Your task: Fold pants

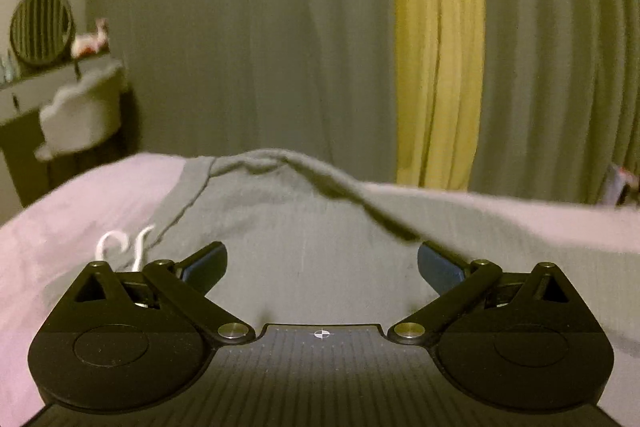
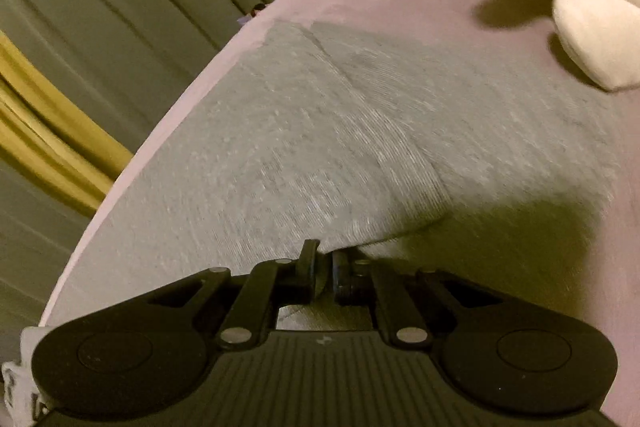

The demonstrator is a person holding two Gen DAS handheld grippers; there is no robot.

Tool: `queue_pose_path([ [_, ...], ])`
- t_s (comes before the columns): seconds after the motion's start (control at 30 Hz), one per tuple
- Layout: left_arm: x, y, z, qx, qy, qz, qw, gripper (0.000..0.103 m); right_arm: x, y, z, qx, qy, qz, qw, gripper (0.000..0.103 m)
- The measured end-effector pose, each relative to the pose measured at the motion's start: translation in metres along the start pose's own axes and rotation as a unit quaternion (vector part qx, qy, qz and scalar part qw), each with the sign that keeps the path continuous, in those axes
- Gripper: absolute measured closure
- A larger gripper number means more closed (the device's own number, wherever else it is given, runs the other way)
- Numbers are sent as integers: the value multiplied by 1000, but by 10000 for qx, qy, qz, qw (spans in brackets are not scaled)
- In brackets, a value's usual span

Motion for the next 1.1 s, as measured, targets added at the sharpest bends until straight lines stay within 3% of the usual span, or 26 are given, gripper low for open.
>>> queue_pose_path([
  [0.13, -37, -78, 13, 507, 828, 496, 9940, 0, -2, -13, -11, -217, -178, -18, 9996, 97],
  [0.23, -49, -139, 20, 552, 1284, 965, 9855, 0, 1, -8, -17, -275, -115, -144, 9995, 97],
  [0.33, -56, -186, 21, 661, 1529, 1173, 9790, 0, 0, -14, -14, -258, 27, -330, 9991, 97],
  [0.43, -45, -221, 27, 600, 1656, 1504, 9728, 0, -2, -16, -11, -286, 93, -488, 9984, 97],
  [0.5, -37, -237, 32, 586, 1838, 1682, 9667, 11, -2, -17, -10, -300, 119, -571, 9978, 97],
  [0.57, -31, -247, 35, 767, 2152, 1780, 9571, 47, -3, -18, -10, -349, 81, -632, 9974, 97],
  [0.6, -28, -249, 37, 857, 2374, 1829, 9502, 55, -4, -18, -10, -381, 49, -655, 9971, 97],
  [0.63, -27, -247, 42, 916, 2554, 1787, 9457, 93, -4, -18, -10, -433, 3, -690, 9967, 97],
  [0.7, -33, -240, 48, 1051, 2791, 1525, 9422, 93, -5, -19, -10, -515, -81, -760, 9957, 97],
  [0.87, -56, -188, 50, 1124, 2285, 1020, 9616, 94, -9, -20, -9, -568, -167, -720, 9956, 97],
  [1.03, -75, -115, 62, 1555, 2413, 681, 9555, 94, -19, -15, -4, -472, -284, -155, 9984, 96],
  [1.1, -83, -79, 63, 1715, 2343, 476, 9557, 94, -37, 6, 0, -916, -642, -60, 9937, 97],
])
Point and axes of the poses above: each gripper's, at about its wrist camera, not at the fingertips, and y roughly against the way its jaws point, z to its left, x to its underside, the point moved 10 cm from there along -y, roughly the way its jaws point, and after that the axes turned 9 degrees about x, right-handed, at the moved point
